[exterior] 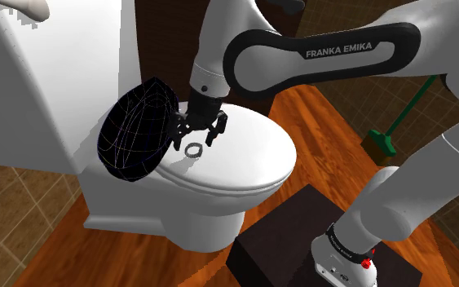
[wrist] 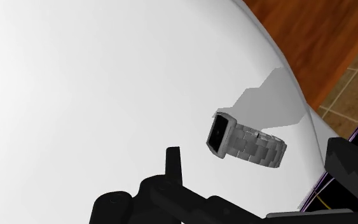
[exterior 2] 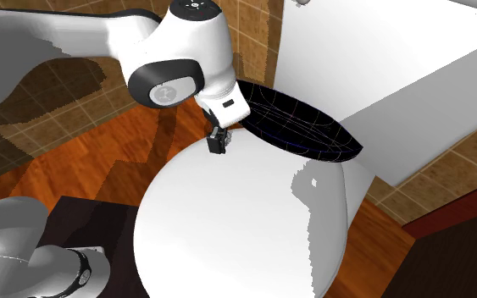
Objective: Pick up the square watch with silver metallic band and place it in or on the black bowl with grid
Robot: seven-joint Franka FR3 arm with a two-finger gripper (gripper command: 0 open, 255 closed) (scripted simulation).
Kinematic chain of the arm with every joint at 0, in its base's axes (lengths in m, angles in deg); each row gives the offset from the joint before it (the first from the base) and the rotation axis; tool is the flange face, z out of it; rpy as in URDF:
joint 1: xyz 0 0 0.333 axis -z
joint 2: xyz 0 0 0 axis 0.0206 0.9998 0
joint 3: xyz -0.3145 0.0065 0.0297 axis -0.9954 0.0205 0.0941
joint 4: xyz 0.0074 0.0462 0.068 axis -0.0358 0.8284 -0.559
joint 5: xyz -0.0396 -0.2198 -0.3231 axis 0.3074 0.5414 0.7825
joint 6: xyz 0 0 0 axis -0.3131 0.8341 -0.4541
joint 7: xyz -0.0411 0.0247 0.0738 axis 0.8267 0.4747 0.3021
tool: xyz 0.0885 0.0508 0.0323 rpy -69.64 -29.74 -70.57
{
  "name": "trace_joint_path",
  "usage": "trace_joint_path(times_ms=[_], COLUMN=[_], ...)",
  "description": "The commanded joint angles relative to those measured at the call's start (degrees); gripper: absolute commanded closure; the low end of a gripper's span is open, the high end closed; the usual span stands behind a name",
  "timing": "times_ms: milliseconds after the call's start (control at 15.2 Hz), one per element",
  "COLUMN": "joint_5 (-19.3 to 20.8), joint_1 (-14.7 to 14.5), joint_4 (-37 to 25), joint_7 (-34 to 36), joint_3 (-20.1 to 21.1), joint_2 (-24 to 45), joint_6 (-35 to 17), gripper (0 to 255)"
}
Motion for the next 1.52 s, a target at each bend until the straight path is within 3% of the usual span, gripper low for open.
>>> trace_joint_path(times_ms=[0,330,396,990,1452], joint_5=[0.1,0.1,0.19,0.1,0.09], joint_1=[-0.01,-0.02,-0.03,-0.01,0.16], joint_4=[0.2,0.2,0.16,0.2,-4.45], joint_7=[0.08,0.08,0.21,0.08,0.26], joint_3=[0.1,0.09,0.18,0.1,-0.38], joint_2=[0.42,0.42,0.6,0.42,-0.39], joint_6=[-0.26,-0.26,-0.39,-0.26,5.13], gripper=[0,0,255,255,255])
